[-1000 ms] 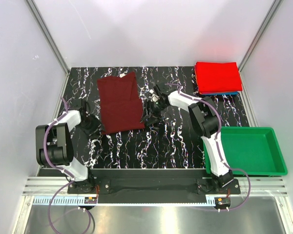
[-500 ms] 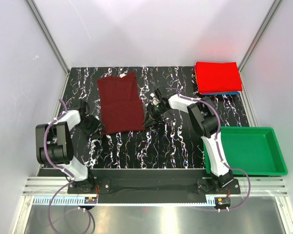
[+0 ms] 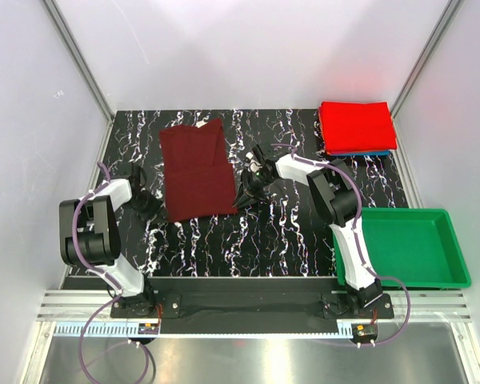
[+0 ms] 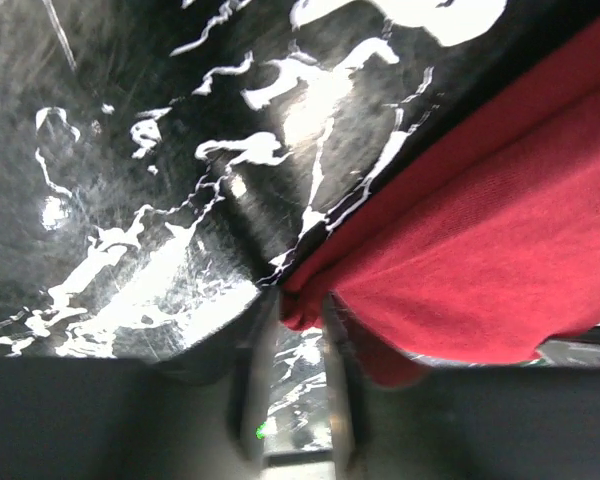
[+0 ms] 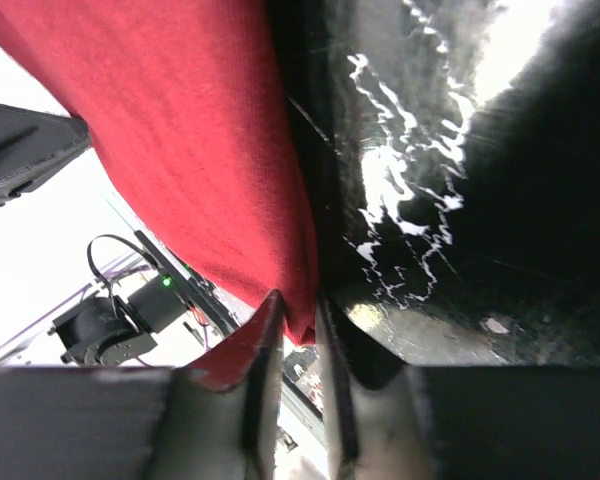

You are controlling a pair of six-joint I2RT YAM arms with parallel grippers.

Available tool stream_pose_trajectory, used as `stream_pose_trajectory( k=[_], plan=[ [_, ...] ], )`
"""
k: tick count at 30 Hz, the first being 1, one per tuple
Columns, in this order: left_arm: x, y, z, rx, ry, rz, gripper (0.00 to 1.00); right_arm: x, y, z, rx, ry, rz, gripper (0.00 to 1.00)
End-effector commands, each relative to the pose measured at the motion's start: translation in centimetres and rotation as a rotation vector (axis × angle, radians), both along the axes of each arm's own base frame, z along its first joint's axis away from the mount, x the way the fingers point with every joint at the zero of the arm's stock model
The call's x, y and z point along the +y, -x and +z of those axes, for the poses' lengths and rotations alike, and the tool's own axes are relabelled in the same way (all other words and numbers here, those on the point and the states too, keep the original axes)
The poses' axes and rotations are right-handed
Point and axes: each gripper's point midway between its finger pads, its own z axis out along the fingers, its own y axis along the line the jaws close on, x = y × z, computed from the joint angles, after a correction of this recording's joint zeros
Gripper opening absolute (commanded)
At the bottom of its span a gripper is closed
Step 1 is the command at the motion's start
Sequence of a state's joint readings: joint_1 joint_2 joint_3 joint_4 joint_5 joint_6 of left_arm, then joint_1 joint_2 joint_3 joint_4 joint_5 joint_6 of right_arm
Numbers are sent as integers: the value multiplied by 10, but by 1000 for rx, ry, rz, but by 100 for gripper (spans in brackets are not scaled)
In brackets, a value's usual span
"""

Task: Fold and stack the t-shirts
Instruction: Fold the tshirt

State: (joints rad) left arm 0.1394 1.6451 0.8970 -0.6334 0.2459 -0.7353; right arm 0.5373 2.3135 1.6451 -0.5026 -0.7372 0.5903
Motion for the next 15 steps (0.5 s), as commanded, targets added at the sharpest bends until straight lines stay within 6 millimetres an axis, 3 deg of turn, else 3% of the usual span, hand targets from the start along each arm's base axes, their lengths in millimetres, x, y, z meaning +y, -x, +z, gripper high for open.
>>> stream_pose_trajectory(
  k=[1, 5, 7, 9, 11, 14, 15],
  plan=[
    [10, 24, -17, 97, -60, 19, 14, 2, -1, 3, -24, 17, -3, 22],
    [7, 47, -22, 153, -52, 17, 2, 3, 11, 2, -10, 15, -4, 6],
    [10, 51, -22, 167, -70, 9, 2, 1, 20, 0, -1, 25, 1, 0],
    [10, 56, -15, 182, -74, 4, 9, -1, 32, 1, 1, 40, 7, 0],
    [10, 64, -9, 203, -76, 6, 28, 0, 36, 8, -5, 38, -4, 0],
    [17, 62, 10, 164, -114, 23, 30, 0, 47, 11, 8, 45, -14, 0],
    [28, 47, 27, 103, -175, 30, 35, 0, 51, 10, 14, 54, -13, 0]
  ],
)
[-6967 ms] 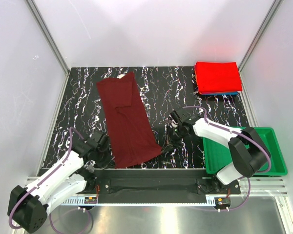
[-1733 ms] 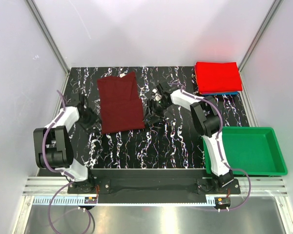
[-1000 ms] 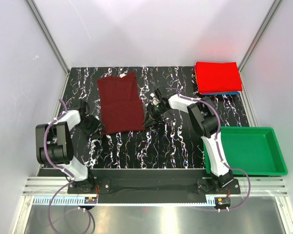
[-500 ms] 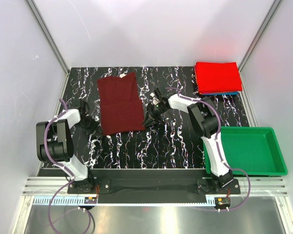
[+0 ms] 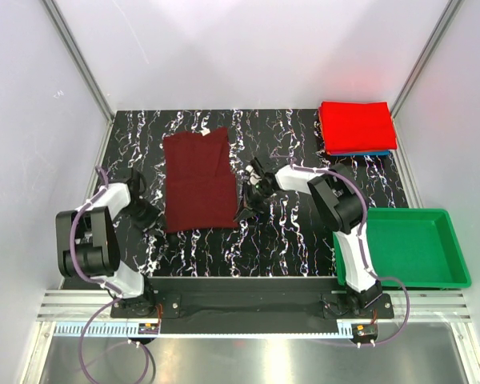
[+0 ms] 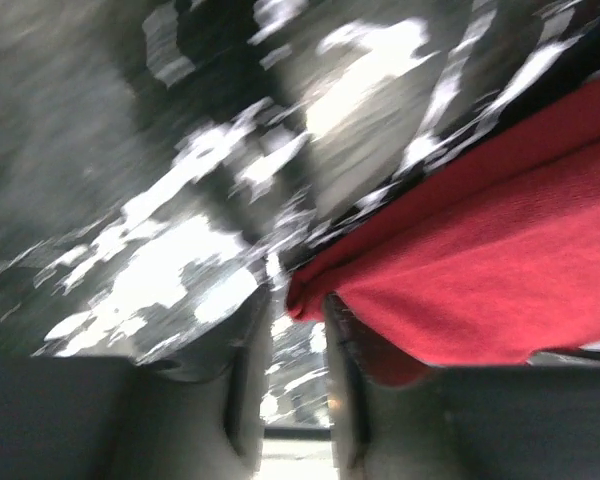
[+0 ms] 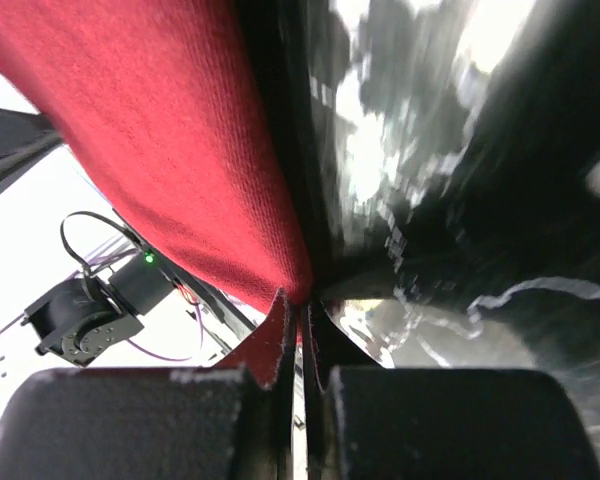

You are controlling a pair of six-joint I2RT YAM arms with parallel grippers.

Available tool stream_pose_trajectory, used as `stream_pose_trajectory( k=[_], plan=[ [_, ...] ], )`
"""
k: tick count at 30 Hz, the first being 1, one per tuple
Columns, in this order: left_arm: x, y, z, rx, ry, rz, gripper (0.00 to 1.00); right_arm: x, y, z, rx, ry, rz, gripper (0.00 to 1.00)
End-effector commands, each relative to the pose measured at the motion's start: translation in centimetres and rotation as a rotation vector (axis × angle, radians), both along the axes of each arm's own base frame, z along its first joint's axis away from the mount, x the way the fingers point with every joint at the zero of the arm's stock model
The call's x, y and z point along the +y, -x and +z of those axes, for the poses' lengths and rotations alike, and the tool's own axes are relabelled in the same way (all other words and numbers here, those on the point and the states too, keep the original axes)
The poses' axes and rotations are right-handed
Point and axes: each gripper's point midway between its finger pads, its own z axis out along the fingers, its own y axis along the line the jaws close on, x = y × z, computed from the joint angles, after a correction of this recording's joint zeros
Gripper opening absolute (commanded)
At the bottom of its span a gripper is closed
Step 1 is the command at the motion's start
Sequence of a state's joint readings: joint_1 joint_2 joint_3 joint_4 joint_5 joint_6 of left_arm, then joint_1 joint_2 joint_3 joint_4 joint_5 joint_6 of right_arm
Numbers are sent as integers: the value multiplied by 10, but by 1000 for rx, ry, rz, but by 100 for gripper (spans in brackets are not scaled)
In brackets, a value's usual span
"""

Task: Fold and stack the t-shirts
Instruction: Fold the tshirt

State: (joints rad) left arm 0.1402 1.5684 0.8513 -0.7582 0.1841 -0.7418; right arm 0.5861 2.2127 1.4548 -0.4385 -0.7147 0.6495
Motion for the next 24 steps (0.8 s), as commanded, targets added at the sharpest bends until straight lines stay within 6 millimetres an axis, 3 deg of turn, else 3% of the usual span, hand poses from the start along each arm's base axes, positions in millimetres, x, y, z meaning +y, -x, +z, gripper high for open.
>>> stream_pose_trajectory(
  k=[1, 5, 7, 8, 9, 10, 12, 15, 24],
  plan=[
    [28, 2, 32, -22, -156, 6, 37, 4, 8, 20, -47, 13, -11, 0],
    [44, -30, 72, -145, -255, -13, 40, 3, 26, 17, -15, 38, -41, 0],
    [36, -46, 88, -248, -239, -58, 38, 3, 35, 16, -16, 38, -52, 0],
    [27, -67, 97, -364, -196, -77, 38, 1, 42, 12, 6, 46, -65, 0],
    [4, -77, 106, -449, -76, -125, 37, 2, 42, 13, -4, 38, -69, 0],
    [-6, -85, 110, -507, -23, -138, 36, 2, 44, 14, -4, 42, -71, 0],
    [-31, -102, 113, -591, 127, -152, 34, 3, 45, 16, -9, 48, -74, 0],
    [-41, -119, 104, -601, 193, -168, 33, 4, 45, 20, -9, 49, -86, 0],
    [-33, -148, 80, -576, 150, -211, 32, 7, 40, 26, -10, 50, -105, 0]
  ],
)
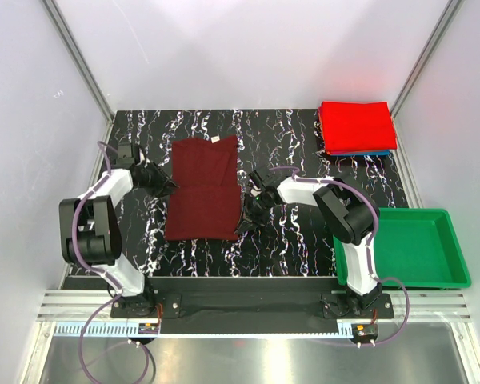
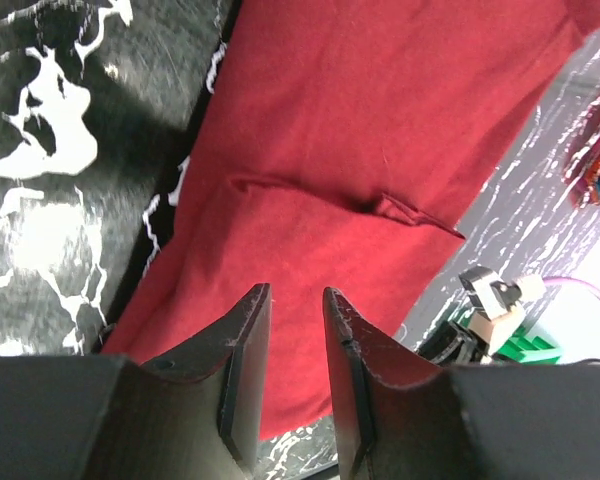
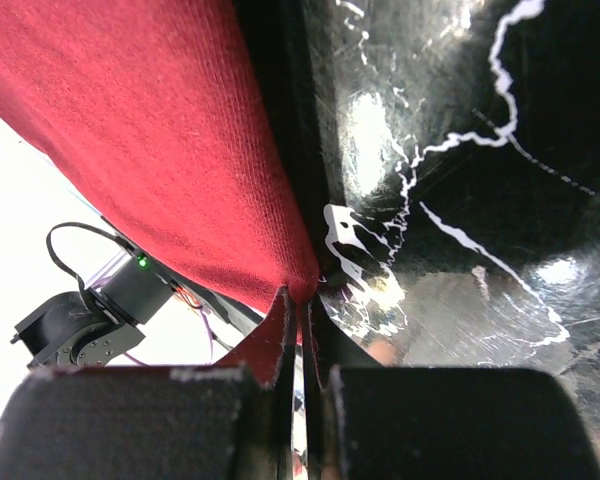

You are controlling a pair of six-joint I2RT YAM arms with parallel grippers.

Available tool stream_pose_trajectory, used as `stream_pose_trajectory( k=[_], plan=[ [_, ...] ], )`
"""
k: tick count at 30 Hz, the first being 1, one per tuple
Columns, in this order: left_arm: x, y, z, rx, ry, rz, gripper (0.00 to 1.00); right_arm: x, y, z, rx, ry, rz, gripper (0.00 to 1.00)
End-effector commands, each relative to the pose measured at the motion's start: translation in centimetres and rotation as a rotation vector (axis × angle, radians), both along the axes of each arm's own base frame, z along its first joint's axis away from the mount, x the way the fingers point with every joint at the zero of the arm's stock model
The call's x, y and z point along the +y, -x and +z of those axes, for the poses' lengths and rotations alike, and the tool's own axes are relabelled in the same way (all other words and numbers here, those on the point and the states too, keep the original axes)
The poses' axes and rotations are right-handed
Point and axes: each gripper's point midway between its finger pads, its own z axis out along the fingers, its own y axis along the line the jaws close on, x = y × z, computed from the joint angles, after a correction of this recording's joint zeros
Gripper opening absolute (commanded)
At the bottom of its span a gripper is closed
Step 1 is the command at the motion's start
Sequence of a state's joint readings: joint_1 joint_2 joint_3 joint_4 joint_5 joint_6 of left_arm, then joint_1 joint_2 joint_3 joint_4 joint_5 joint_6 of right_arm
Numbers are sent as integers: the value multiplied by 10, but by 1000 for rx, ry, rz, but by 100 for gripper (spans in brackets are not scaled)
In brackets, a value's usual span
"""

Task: Fold and stack the t-shirts
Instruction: Fold the tshirt

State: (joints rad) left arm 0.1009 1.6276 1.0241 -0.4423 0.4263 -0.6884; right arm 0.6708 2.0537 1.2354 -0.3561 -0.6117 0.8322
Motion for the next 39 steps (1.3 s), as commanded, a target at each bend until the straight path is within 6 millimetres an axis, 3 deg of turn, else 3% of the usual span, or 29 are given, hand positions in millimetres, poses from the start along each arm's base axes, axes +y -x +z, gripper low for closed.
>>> stream_pose_trajectory(
  k=[1, 6, 9, 16, 19, 23, 27, 28, 32, 34, 35, 36, 39],
  plan=[
    [3, -29, 12, -97, -22, -36, 32, 10, -9, 22, -58, -35, -14, 0],
    [11, -37, -15, -51, -74, -61, 33, 10, -10, 19, -57, -26, -12, 0],
    [17, -42, -14, -46, -107, -72, 34, 7, -7, 16, -47, -15, -4, 0],
    [42, -40, 29, -81, -278, -82, 42, 6, -7, 21, -48, -11, -3, 0],
    [44, -36, 50, -119, -309, -115, 45, 8, -8, 25, -55, -18, 3, 0],
    [35, -8, 50, -56, -276, -167, 48, 10, -9, 28, -54, -22, 8, 0],
    [34, 45, 23, 87, -265, -130, 50, 8, -8, 29, -59, -21, 7, 0],
    [33, 69, 8, 156, -260, -122, 51, 8, -8, 29, -61, -21, 11, 0],
    [24, 102, -15, 228, -208, -95, 54, 8, -7, 29, -55, -22, 6, 2],
    [15, 111, -27, 249, -157, -91, 55, 8, -7, 29, -55, -20, 1, 7],
    [6, 113, -27, 256, -100, -85, 55, 7, -7, 29, -53, -17, -1, 18],
    [5, 114, -30, 257, -89, -79, 55, 7, -7, 30, -57, -17, -3, 23],
    [13, 124, -43, 301, -142, -56, 55, 5, -4, 32, -62, -21, -5, 38]
  ],
)
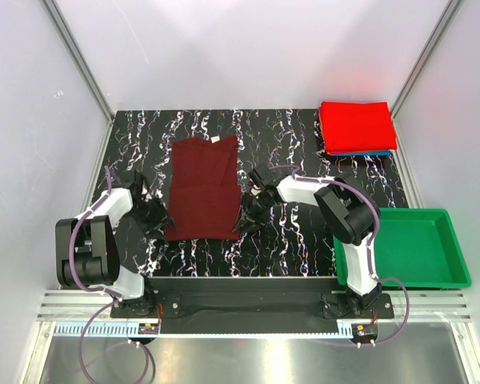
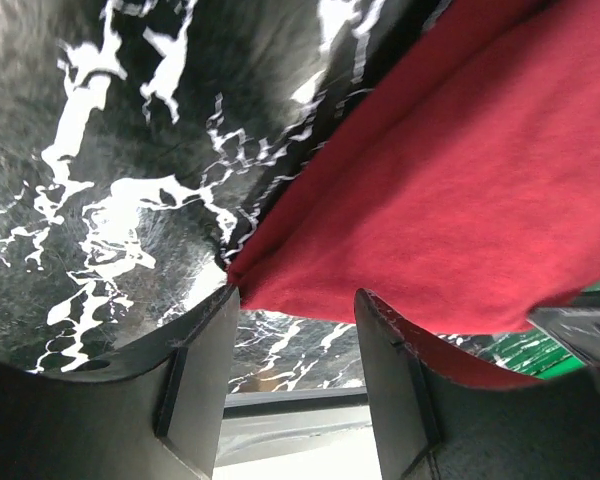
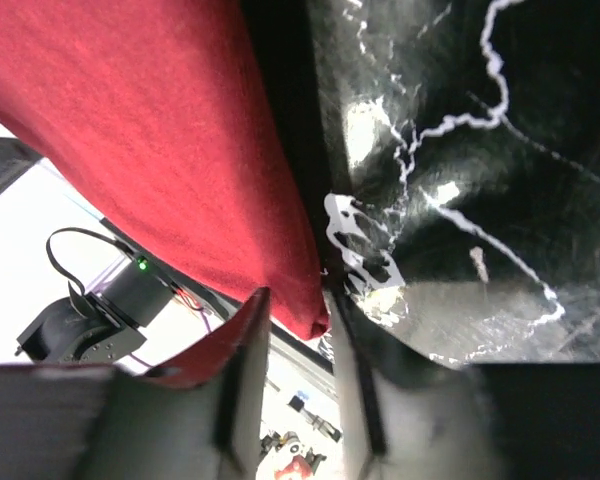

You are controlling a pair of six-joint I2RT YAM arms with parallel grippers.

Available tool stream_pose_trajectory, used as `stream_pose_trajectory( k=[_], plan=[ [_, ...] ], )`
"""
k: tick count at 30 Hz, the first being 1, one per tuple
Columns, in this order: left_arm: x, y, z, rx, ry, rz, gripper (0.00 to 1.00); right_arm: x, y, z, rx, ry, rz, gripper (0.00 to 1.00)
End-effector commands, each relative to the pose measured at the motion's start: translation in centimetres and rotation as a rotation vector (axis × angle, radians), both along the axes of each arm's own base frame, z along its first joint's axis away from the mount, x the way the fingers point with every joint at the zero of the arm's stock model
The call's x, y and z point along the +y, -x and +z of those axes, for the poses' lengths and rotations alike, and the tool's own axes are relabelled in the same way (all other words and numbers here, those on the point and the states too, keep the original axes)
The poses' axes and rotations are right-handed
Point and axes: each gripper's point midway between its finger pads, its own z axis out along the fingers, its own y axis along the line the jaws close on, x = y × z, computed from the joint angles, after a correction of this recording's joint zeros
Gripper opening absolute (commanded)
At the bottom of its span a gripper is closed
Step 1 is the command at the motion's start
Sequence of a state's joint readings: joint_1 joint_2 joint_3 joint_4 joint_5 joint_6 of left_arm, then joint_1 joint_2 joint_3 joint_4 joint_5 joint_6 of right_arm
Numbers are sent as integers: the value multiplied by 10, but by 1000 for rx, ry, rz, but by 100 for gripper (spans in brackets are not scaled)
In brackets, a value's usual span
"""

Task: Fold and stack the t-shirts
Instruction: Fold the tshirt

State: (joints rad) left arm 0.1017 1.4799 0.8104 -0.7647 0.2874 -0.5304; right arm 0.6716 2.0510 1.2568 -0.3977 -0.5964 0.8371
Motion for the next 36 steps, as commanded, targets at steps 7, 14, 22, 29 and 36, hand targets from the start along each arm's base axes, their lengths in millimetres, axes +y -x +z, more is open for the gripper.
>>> stream_pose_trajectory(
  k=[7, 14, 22, 29, 36],
  plan=[
    [8, -1, -12, -1, -50, 17, 54, 2, 18, 15, -54, -16, 21, 45],
    [8, 5, -19, 41, -51, 23, 47, 3, 24, 2, -49, 2, 22, 29],
    [10, 9, -23, 78, -58, 23, 27, -3, 26, -2, -72, 24, 28, 7],
    [9, 13, -21, 94, -57, 38, 44, -3, 20, 3, -88, 39, 29, 32],
    [11, 15, -22, 101, -69, 48, 31, -1, 18, -4, -85, 47, 22, 38]
  ],
)
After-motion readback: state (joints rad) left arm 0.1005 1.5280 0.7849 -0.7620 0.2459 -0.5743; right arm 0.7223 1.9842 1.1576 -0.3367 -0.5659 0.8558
